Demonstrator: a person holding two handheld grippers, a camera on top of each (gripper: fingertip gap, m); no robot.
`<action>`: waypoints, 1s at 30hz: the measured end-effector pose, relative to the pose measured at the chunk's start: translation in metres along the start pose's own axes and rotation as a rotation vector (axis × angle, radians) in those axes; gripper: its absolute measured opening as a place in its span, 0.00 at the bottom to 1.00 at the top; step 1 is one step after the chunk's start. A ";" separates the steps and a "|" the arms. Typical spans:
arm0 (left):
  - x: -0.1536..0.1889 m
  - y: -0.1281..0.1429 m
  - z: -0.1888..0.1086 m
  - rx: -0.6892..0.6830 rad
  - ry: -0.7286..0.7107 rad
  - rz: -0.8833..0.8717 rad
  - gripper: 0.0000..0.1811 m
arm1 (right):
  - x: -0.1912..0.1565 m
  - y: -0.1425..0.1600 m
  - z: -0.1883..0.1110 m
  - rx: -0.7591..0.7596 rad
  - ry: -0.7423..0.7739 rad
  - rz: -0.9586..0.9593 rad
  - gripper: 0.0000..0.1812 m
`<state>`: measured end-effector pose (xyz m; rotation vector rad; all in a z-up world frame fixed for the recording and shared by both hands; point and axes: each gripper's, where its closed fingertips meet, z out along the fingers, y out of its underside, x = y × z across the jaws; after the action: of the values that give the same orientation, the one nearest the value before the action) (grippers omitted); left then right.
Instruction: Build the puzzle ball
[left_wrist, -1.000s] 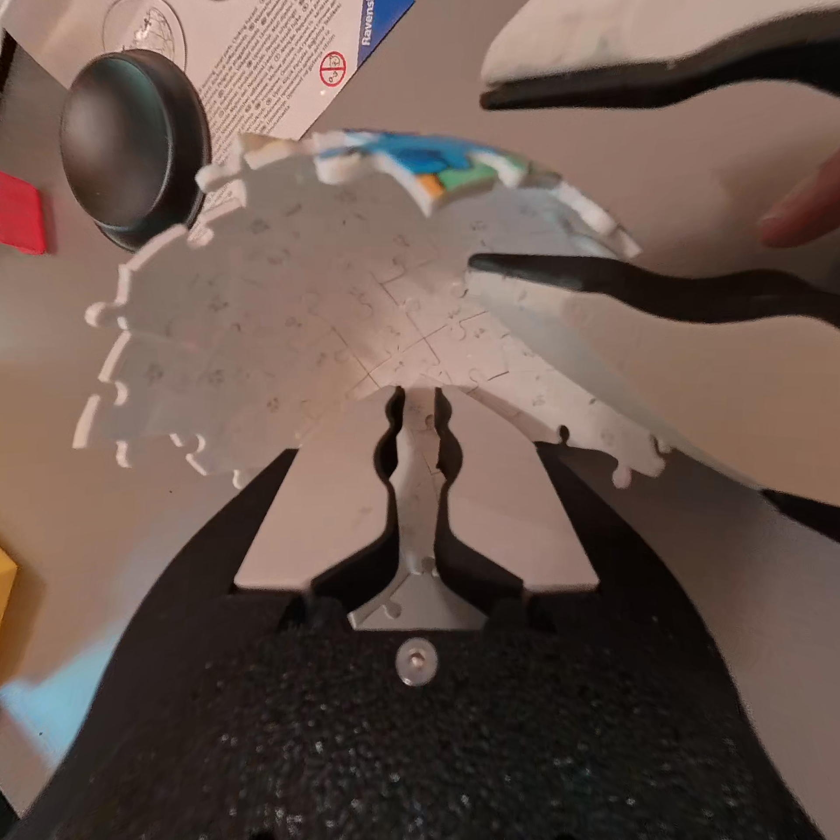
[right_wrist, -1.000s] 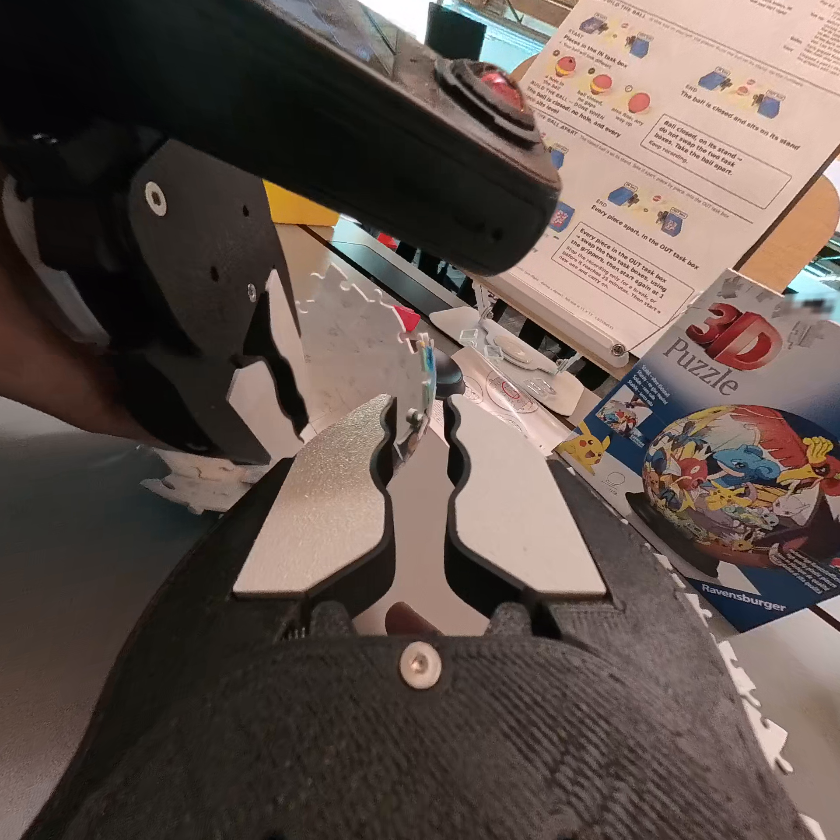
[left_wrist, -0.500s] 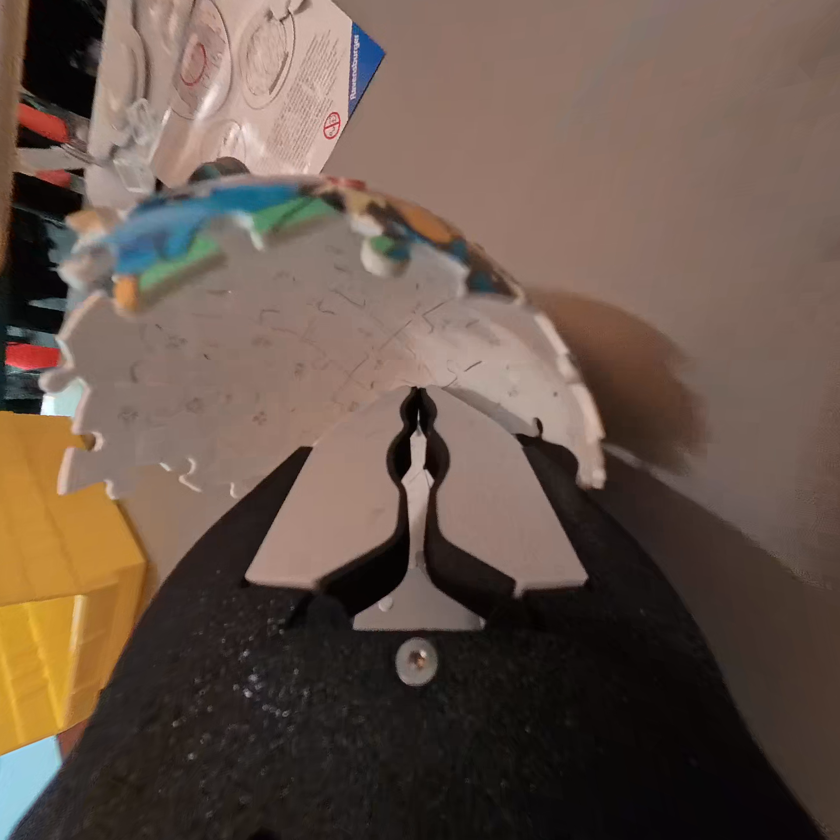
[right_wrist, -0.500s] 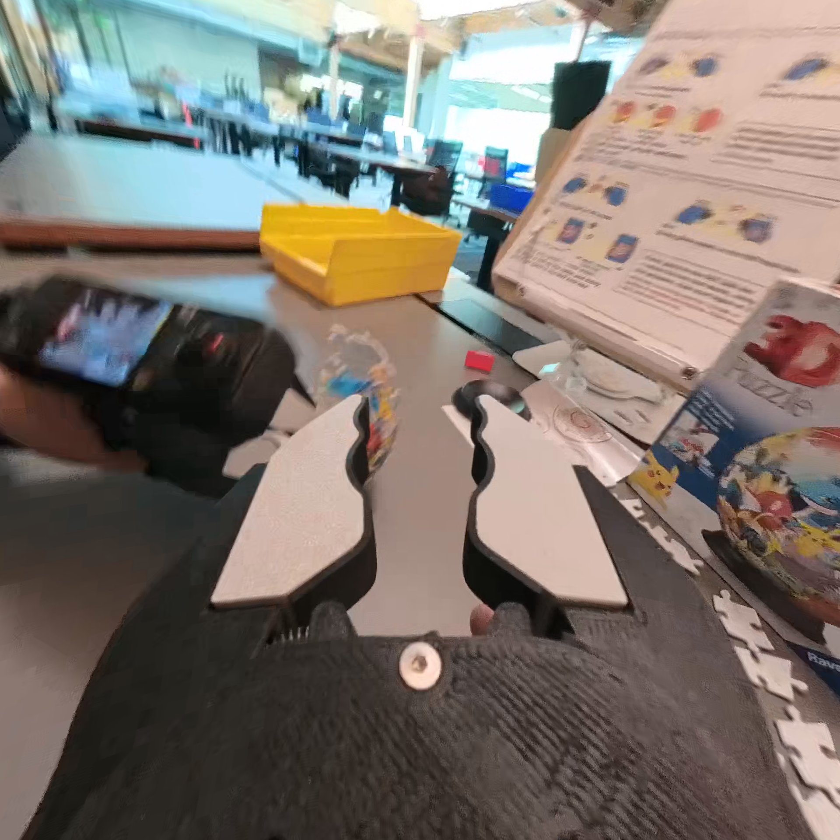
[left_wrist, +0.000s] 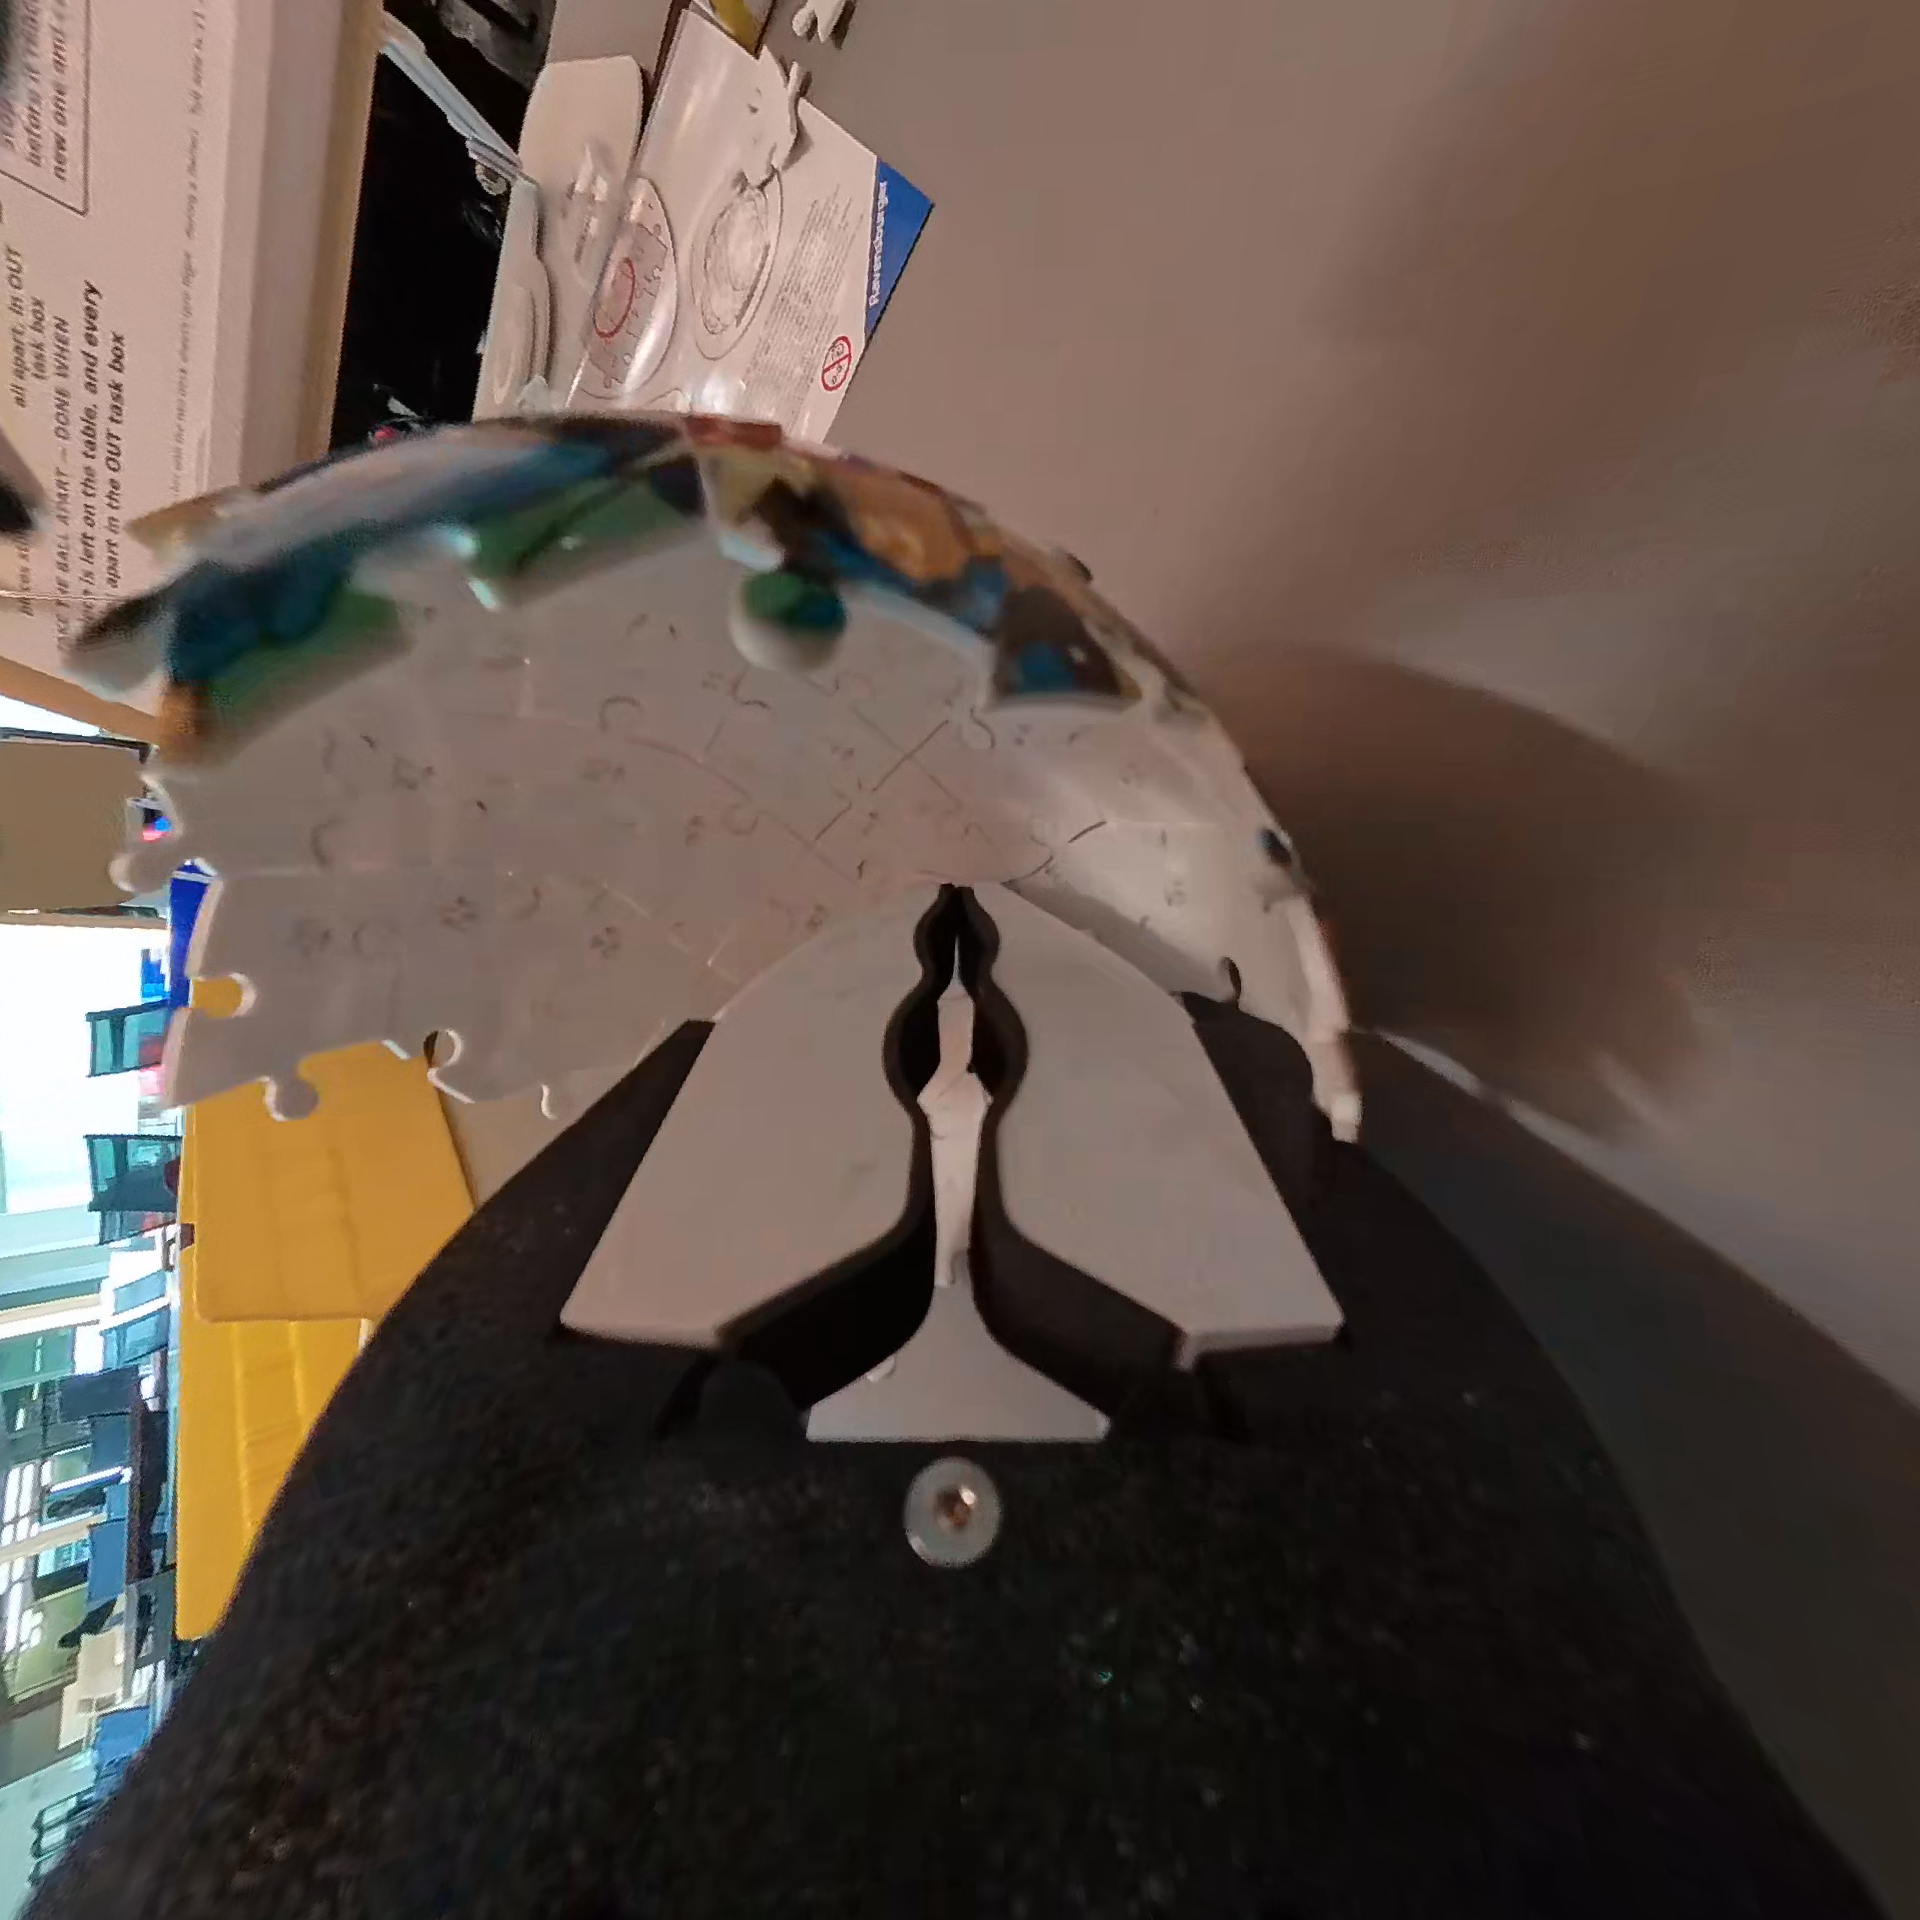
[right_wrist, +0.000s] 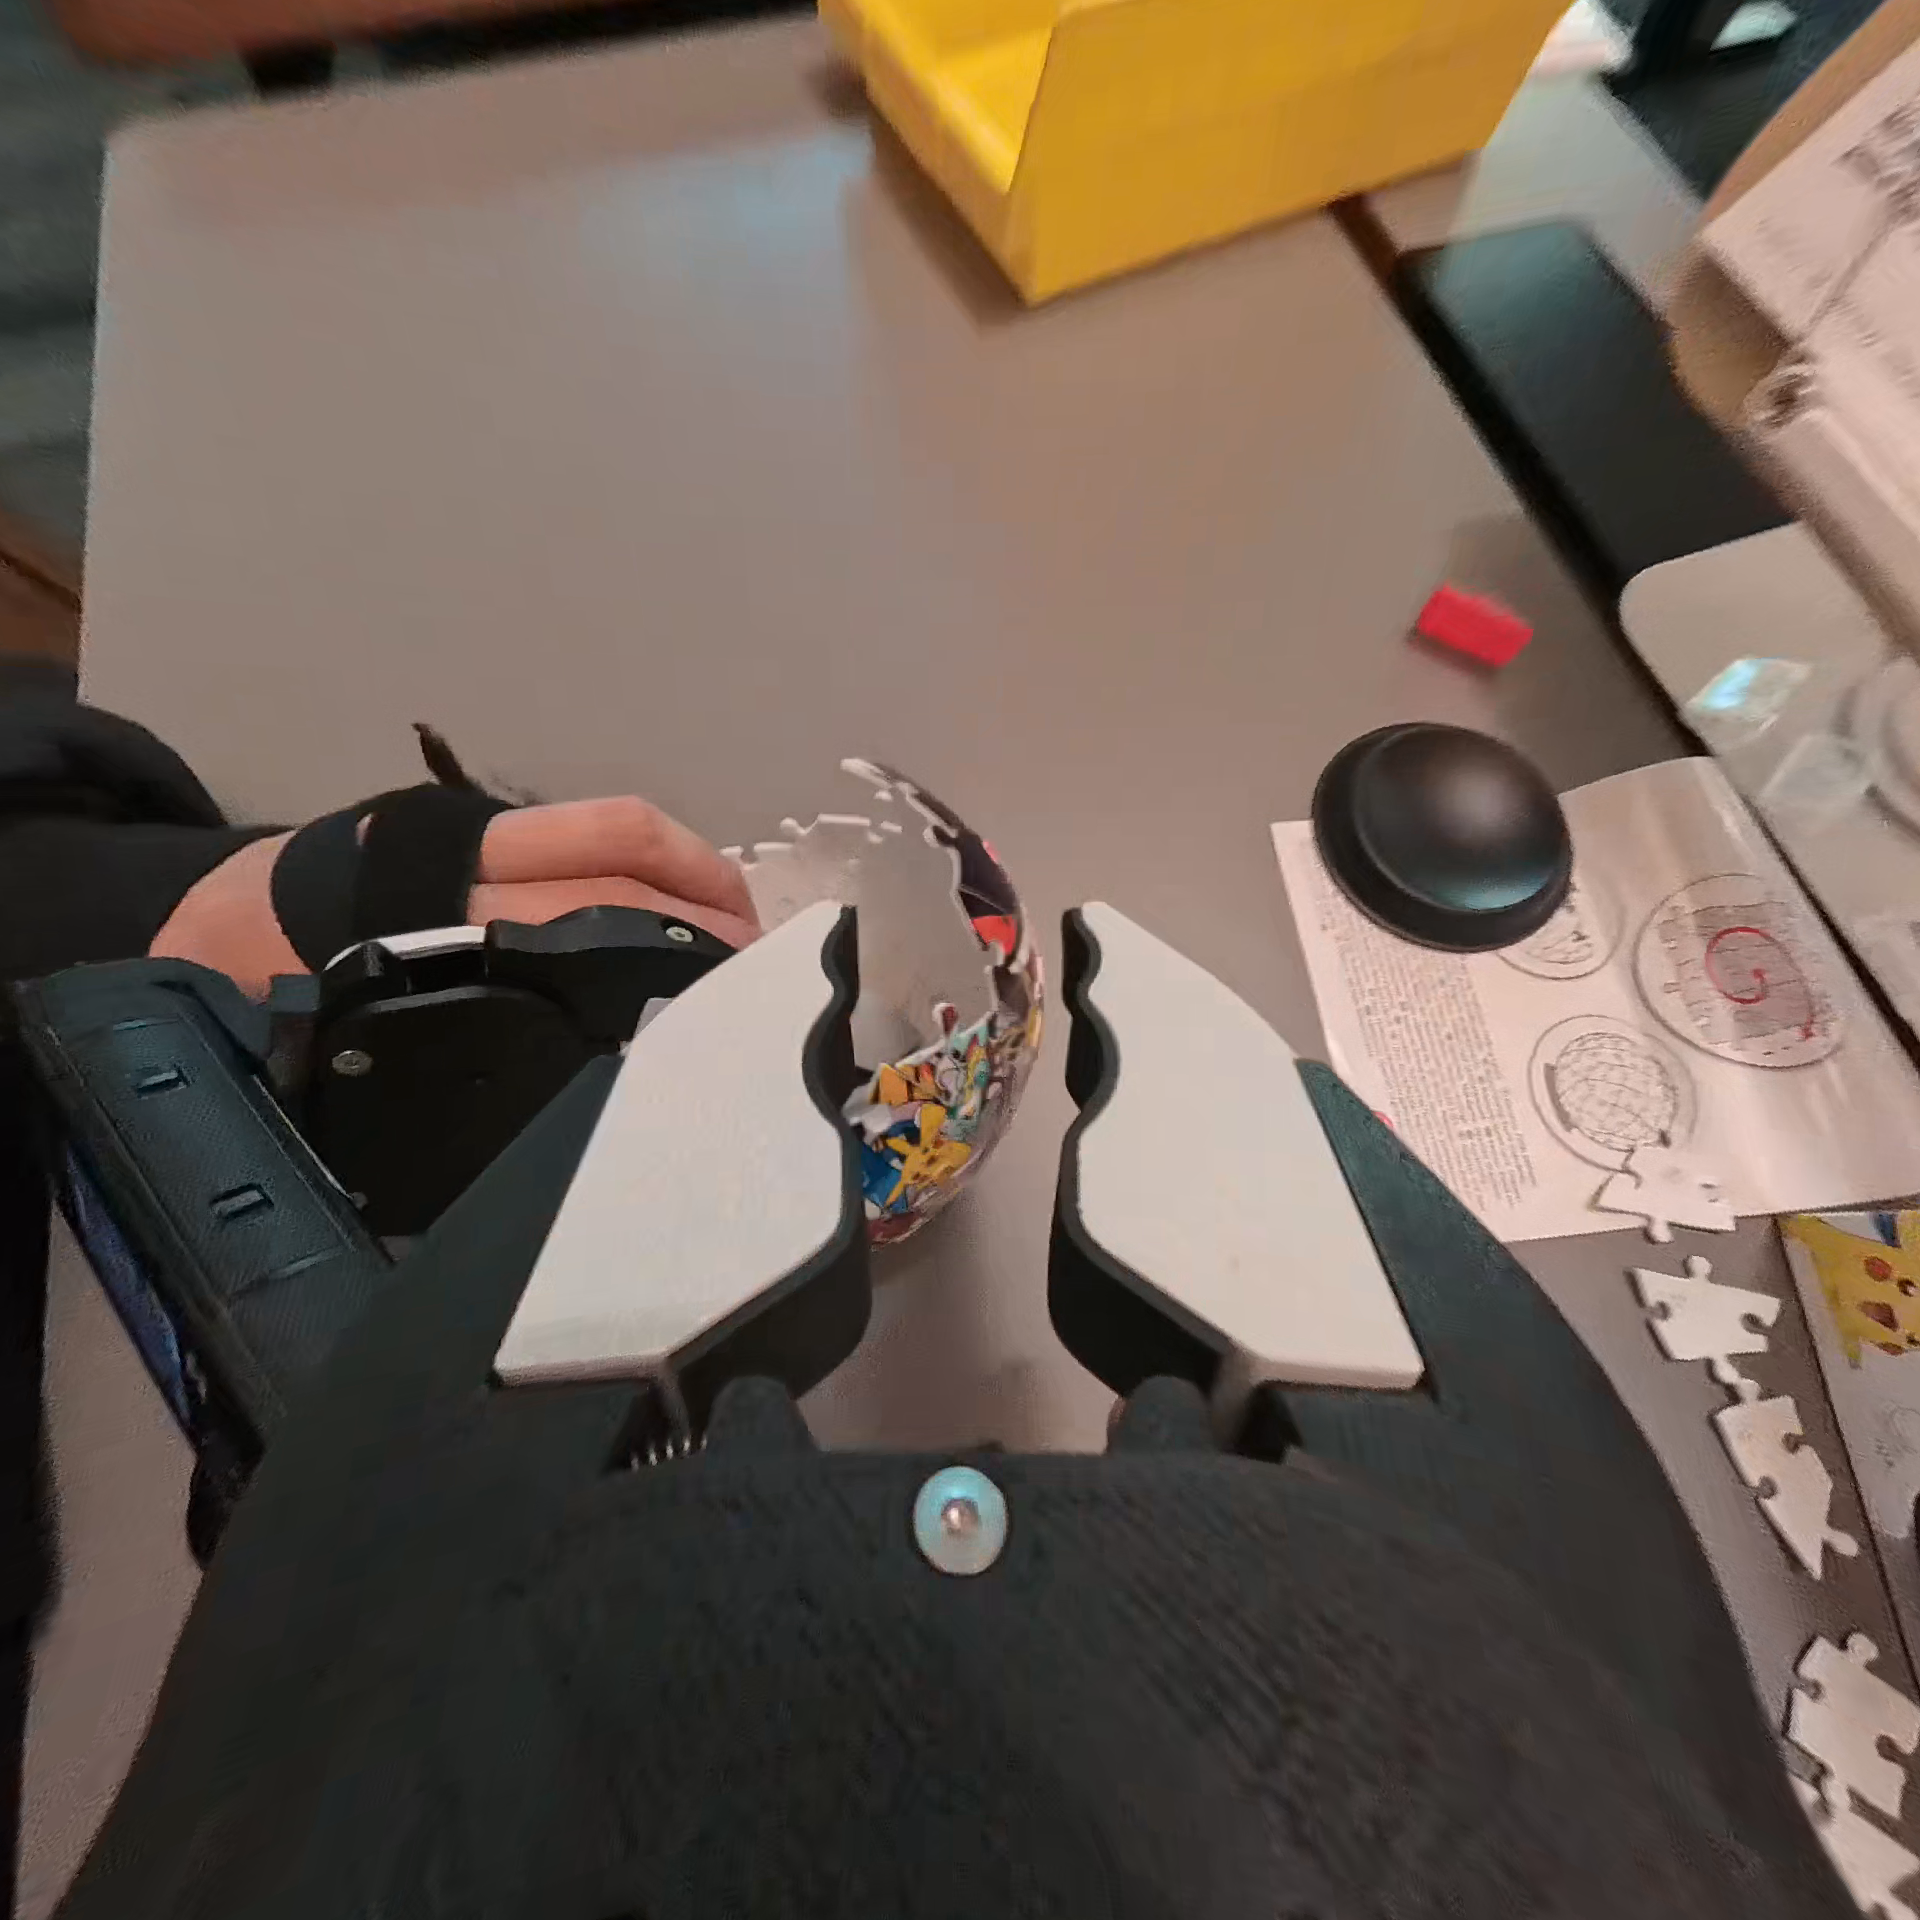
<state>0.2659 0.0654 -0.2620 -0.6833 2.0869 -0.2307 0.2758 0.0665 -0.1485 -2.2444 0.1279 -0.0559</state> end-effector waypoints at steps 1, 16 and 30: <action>0.000 0.000 0.000 0.005 -0.006 0.002 0.00 | -0.002 0.002 0.004 -0.039 -0.004 -0.013 0.19; 0.001 0.001 -0.004 0.021 -0.045 -0.001 0.00 | 0.008 0.000 0.019 -0.221 0.331 -0.483 0.10; 0.001 0.003 -0.003 0.007 -0.056 0.037 0.00 | -0.002 -0.014 0.037 -0.337 0.221 -0.497 0.16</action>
<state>0.2614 0.0671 -0.2625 -0.6396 2.0420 -0.1963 0.2777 0.1039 -0.1611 -2.5497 -0.3279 -0.5886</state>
